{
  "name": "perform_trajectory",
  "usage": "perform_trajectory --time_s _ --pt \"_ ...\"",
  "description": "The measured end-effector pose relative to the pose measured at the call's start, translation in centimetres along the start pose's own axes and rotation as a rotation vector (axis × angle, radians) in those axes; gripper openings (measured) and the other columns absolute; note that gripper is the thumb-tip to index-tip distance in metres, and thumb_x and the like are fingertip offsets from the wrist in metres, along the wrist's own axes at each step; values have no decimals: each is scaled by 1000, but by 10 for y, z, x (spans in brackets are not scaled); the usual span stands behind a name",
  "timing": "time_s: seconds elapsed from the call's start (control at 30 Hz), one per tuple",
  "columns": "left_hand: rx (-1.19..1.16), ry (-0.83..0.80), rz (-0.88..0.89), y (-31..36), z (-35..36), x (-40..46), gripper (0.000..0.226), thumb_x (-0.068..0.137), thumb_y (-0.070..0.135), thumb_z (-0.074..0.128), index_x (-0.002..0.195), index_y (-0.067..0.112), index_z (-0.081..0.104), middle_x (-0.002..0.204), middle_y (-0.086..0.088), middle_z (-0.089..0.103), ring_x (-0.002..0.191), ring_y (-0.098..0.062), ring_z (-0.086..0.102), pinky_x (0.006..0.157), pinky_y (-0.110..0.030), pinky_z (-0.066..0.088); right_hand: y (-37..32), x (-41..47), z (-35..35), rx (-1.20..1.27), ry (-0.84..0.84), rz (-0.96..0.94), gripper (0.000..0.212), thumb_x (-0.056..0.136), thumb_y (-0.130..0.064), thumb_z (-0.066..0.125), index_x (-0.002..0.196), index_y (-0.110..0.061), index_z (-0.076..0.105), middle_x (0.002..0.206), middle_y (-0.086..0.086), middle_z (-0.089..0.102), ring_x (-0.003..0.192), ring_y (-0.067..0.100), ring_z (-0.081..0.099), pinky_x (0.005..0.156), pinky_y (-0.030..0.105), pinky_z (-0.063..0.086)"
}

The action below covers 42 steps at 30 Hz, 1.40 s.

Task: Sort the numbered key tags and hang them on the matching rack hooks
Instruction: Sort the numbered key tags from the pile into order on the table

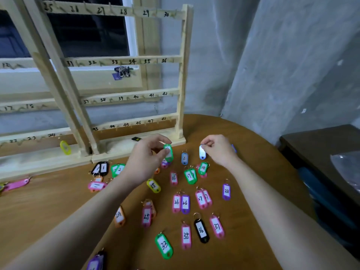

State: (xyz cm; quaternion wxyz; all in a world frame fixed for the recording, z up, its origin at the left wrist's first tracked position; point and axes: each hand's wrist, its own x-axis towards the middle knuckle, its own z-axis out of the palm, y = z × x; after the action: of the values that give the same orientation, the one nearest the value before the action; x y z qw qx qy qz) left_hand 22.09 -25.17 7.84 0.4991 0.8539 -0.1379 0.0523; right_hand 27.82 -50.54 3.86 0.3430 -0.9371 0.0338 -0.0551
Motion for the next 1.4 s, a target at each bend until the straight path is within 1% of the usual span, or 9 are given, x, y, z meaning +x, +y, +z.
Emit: perform_trajectory --time_s 0.13,0.3,0.47,0.57,0.87,1.03,1.17,1.27,1.4 --pt "-1 -37 8 7 28 22 10 95 13 68 100 22 66 87 5 74 67 -4 60 59 -11 40 9 9 2 -8 -37 -13 16 94 -16 68 86 -30 70 88 -9 69 98 16 63 85 33 54" --pt "18 -110 6 11 57 51 10 93 10 69 95 19 65 88 5 74 63 10 60 58 -7 38 21 9 -12 -80 -32 -145 13 92 -17 71 91 -30 71 98 -6 58 81 12 54 79 27 44" --pt "-46 -154 -19 15 95 82 13 91 7 70 92 18 64 95 -2 75 92 -10 69 75 -15 50 50 -15 -51 26 142 -87 14 93 -16 69 89 -29 71 101 -7 63 78 6 58 72 19 45" --pt "-27 -220 3 17 122 96 23 88 7 73 82 26 63 89 1 76 91 -19 72 85 -37 58 70 -40 -72 139 188 10 11 96 -18 66 93 -26 73 94 -13 70 81 -3 64 66 7 46" --pt "-21 -295 -9 32 182 125 15 89 18 76 76 18 68 86 -4 75 79 -28 70 62 -33 57 106 -48 -84 280 219 85 12 98 -26 63 96 -33 73 93 -17 71 90 1 67 80 20 54" --pt "28 -320 -1 40 201 136 10 93 24 73 83 23 74 76 13 65 62 4 59 48 -7 40 121 -46 -83 256 234 89 11 99 -27 63 100 -28 74 96 -15 71 92 2 66 80 22 55" --pt "150 -319 16 38 208 144 5 91 26 74 90 23 76 90 3 70 76 -19 69 54 -33 59 127 -41 -81 210 267 54 11 97 -25 65 91 -32 71 91 -12 70 88 4 64 73 20 47" --pt "213 -312 45 34 206 144 4 92 26 72 95 24 73 97 3 67 72 -14 66 42 -19 50 128 -41 -76 186 262 50 13 97 -26 66 87 -33 69 84 -13 67 85 8 63 73 23 48" --pt "282 -225 160 31 185 140 6 92 23 71 96 23 75 89 9 63 95 -19 62 81 -32 52 122 -45 -78 190 247 57 10 97 -25 65 93 -26 74 88 -14 69 89 6 64 78 24 51"
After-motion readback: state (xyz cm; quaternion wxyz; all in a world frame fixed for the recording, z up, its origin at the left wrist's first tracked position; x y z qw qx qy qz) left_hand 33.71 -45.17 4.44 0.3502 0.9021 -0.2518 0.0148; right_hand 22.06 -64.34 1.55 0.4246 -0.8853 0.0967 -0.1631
